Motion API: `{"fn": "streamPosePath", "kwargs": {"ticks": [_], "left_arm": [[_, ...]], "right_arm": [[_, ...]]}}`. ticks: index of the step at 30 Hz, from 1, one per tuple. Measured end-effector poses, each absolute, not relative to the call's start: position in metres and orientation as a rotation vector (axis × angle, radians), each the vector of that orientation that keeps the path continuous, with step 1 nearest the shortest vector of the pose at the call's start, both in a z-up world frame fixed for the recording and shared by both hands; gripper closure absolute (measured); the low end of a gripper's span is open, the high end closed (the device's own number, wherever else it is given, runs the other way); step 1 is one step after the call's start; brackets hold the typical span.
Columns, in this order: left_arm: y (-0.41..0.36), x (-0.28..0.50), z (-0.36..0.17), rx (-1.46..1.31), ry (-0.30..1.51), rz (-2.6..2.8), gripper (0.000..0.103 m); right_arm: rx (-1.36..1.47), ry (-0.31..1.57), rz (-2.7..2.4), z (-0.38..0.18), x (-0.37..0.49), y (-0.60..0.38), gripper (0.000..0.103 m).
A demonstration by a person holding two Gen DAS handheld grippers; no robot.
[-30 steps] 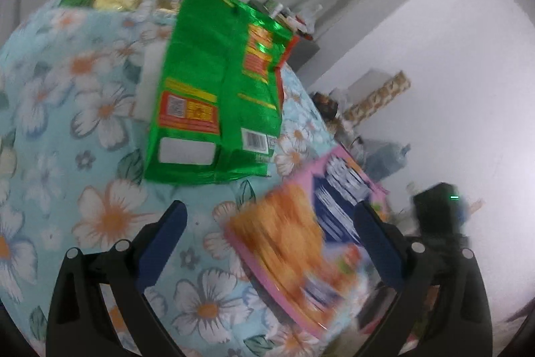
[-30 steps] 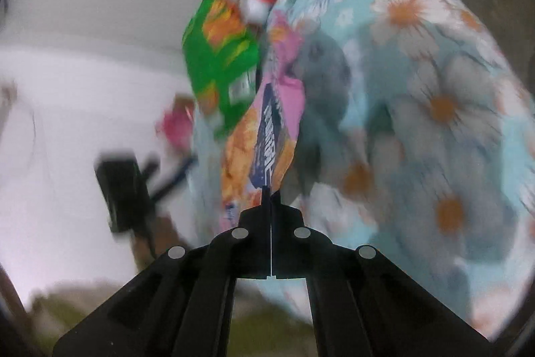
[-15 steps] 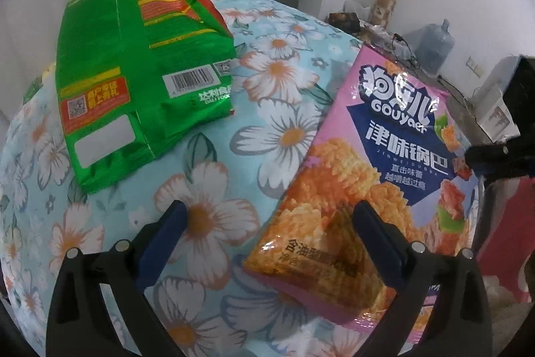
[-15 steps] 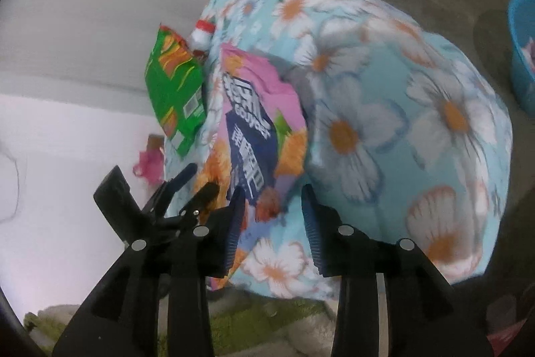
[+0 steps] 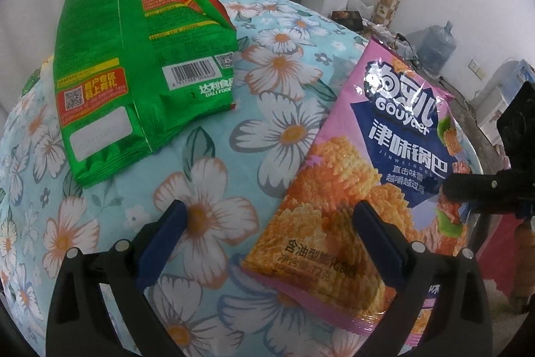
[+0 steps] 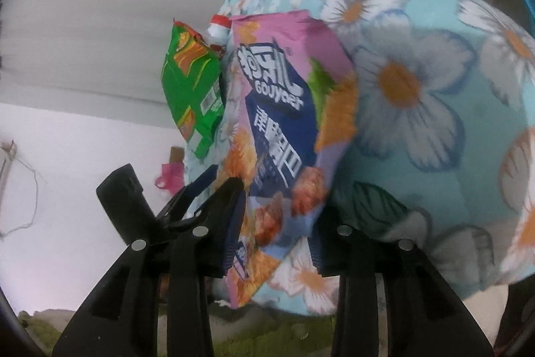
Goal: Collect trash
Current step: 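Lift the pink bag with the right tool while the left tool approaches the green snack bag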
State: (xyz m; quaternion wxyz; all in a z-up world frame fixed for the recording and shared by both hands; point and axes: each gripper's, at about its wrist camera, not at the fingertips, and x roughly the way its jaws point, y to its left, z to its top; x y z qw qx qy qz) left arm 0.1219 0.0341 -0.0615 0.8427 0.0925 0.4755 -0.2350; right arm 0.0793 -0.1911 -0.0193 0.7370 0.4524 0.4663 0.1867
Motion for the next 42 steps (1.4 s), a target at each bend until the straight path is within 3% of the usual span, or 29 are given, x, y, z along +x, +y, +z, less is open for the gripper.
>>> {"fn": "streamPosePath", "kwargs": {"ticks": [6,15,32,42], "left_arm": [[0.034,0.121,-0.064,0.185,0.991,-0.49,0.006],[0.041,0.12,-0.064,0.141,0.985,-0.499,0.005],[0.05,0.115,-0.063,0.043,0.934,-0.488,0.005],[0.049,0.109,-0.064,0.064,0.891,-0.48,0.006]], "right_arm": [[0.957,0.996,0.371,-0.017,0.087,-0.187,0.084],[0.92,1.013,0.312,-0.021,0.089,-0.182,0.092],[0.966,1.123,0.346,-0.027,0.102,-0.192,0.096],[0.843,0.971,0.348,-0.024,0.087,-0.184,0.1]]}}
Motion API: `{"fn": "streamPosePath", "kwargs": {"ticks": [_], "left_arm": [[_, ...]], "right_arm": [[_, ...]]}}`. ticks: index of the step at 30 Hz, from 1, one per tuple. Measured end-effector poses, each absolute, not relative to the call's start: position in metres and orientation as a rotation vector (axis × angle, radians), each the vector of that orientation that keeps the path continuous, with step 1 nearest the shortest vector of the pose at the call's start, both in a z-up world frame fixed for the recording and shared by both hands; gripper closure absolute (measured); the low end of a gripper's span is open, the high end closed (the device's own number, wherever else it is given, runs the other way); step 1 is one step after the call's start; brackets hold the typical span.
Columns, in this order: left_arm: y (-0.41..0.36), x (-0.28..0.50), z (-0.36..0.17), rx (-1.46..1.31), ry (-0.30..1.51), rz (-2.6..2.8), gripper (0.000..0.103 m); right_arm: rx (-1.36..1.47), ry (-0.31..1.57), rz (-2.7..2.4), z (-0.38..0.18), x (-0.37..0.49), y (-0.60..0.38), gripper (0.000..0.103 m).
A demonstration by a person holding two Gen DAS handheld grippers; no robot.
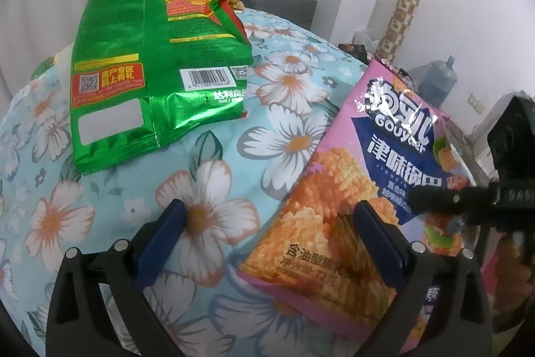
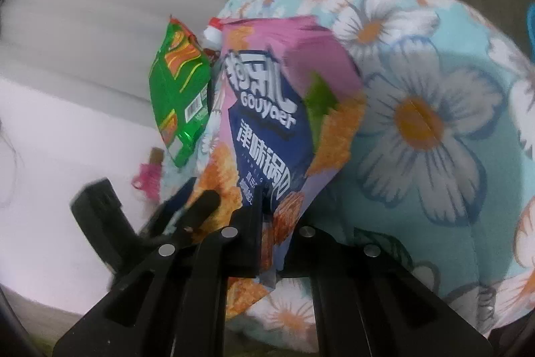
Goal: Collect trash
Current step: 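Lift the pink bag with the right tool while the left tool approaches the green snack bag, then grasp the green snack bag with the left tool while the right tool holds the pink bag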
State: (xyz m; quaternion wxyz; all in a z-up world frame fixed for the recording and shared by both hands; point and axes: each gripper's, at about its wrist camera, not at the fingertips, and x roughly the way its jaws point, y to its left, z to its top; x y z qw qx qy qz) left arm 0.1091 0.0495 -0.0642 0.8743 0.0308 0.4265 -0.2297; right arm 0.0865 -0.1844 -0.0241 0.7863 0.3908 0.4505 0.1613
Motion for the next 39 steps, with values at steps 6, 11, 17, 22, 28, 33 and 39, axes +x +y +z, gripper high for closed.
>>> {"fn": "streamPosePath", "kwargs": {"ticks": [6,11,17,22,28,33,39], "left_arm": [[0.074,0.11,-0.04,-0.07,0.797,-0.52,0.006],[0.115,0.122,0.011,-0.085,0.615,-0.49,0.006],[0.164,0.194,0.042,-0.171,0.598,-0.497,0.006],[0.182,0.262,0.028,-0.288,0.693,-0.516,0.009],[0.194,0.31,0.003,-0.419,0.785,-0.537,0.022],[0.199,0.305,0.008,-0.487,0.754,-0.6,0.039],[0.178,0.254,0.047,-0.418,0.628,-0.771,0.039]], "right_arm": [[0.833,0.968,0.327,-0.023,0.085,-0.181,0.1],[0.827,1.003,0.325,-0.022,0.092,-0.18,0.1],[0.832,1.005,0.312,-0.022,0.094,-0.178,0.1],[0.823,1.014,0.291,-0.02,0.095,-0.175,0.1],[0.821,1.034,0.282,-0.019,0.098,-0.174,0.1],[0.819,1.038,0.274,-0.018,0.1,-0.172,0.1],[0.814,1.042,0.268,-0.018,0.101,-0.17,0.1]]}}
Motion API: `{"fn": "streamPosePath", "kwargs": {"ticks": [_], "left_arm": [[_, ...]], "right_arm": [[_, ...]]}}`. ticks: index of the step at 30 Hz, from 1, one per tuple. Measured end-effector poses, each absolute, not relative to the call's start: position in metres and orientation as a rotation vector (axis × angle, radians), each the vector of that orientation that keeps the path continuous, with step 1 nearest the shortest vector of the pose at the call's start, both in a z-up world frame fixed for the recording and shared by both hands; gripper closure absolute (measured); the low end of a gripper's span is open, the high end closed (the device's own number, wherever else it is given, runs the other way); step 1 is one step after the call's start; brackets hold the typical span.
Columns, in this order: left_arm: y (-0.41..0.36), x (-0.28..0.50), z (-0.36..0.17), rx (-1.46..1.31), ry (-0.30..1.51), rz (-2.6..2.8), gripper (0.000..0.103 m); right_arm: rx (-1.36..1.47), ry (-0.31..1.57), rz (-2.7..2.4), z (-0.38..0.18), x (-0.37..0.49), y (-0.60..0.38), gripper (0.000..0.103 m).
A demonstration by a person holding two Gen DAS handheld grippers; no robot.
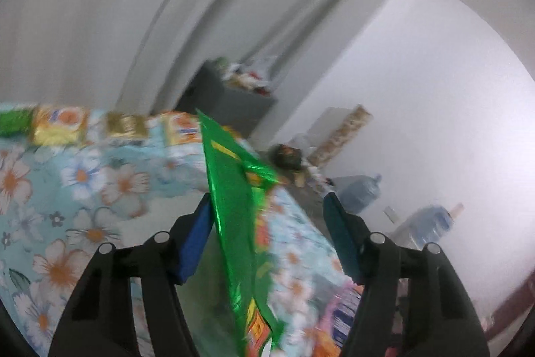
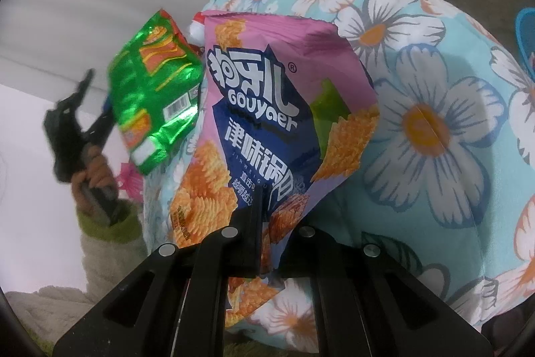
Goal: Collect trash
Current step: 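Grasp the green snack bag with the left tool while the right tool holds the pink bag, then carry the green and pink bags over the blue wastebasket with both tools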
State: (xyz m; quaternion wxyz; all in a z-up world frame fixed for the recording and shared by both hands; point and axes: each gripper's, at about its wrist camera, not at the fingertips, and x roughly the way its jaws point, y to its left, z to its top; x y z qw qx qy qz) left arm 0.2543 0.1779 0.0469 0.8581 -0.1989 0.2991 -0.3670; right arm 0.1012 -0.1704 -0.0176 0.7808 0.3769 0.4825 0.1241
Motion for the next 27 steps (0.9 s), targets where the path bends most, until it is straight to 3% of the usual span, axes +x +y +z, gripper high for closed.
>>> {"fn": "streamPosePath", "kwargs": {"ticks": [8,14,27], "left_arm": [[0.103,0.199,0.044,-0.094,0.69,-0.75,0.042],[0.08,0.199,0.005,-0.114,0.827,-0.674,0.064],[0.073,0.198,0.007,-0.076,0.784,-0.615,0.099]], "right_arm": [[0.81,1.035,0.261,-0.017,0.099,-0.169,0.1],[0.861,1.023,0.272,-0.022,0.095,-0.173,0.1],[0.982,0.968,0.297,-0.034,0.086,-0.181,0.1]]}}
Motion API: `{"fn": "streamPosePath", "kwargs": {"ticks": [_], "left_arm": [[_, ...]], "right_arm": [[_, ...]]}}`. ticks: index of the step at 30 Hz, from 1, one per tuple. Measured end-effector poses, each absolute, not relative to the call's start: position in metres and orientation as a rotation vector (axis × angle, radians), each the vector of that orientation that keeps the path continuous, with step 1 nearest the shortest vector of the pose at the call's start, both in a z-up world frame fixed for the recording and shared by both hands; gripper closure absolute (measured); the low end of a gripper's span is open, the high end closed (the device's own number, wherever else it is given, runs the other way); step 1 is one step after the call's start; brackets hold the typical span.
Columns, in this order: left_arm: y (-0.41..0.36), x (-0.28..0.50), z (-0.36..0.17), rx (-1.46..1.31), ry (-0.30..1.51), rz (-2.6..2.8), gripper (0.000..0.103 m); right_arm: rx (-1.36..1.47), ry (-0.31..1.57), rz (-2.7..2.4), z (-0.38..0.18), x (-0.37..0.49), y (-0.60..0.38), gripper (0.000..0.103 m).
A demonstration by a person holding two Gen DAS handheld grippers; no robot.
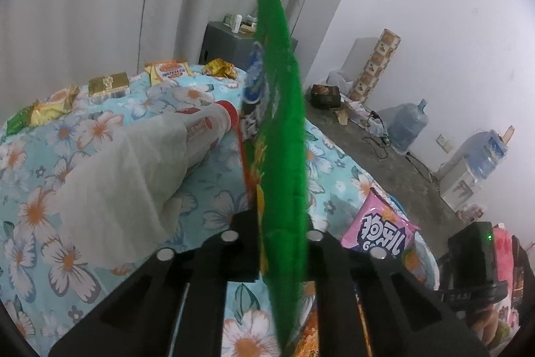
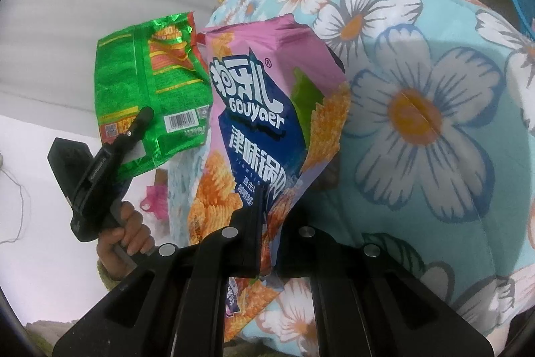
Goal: Collect trash
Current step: 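Carry the green and pink bags over the blue wastebasket with both tools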
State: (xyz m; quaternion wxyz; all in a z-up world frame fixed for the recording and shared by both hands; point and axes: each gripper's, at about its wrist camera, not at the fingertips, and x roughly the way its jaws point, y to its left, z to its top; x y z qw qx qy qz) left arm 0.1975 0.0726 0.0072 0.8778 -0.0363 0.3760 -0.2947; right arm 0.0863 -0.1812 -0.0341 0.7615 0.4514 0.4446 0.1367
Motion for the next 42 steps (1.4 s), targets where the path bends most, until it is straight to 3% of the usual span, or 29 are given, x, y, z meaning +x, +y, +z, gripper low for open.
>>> {"fn": "streamPosePath", "kwargs": {"ticks": [28,42], "left_arm": [[0.059,0.171,0.054,-0.005,0.63,-0.66,0.101],[0.026,0.162,0.068,0.043,0.594,-0.72,0.101]], "right_arm": [[1.116,0.752,0.357,-0.032,0.064,-0.225,0.103],[1.161,0.63,0.289,-0.061,0.048,-0.243,0.103]]}}
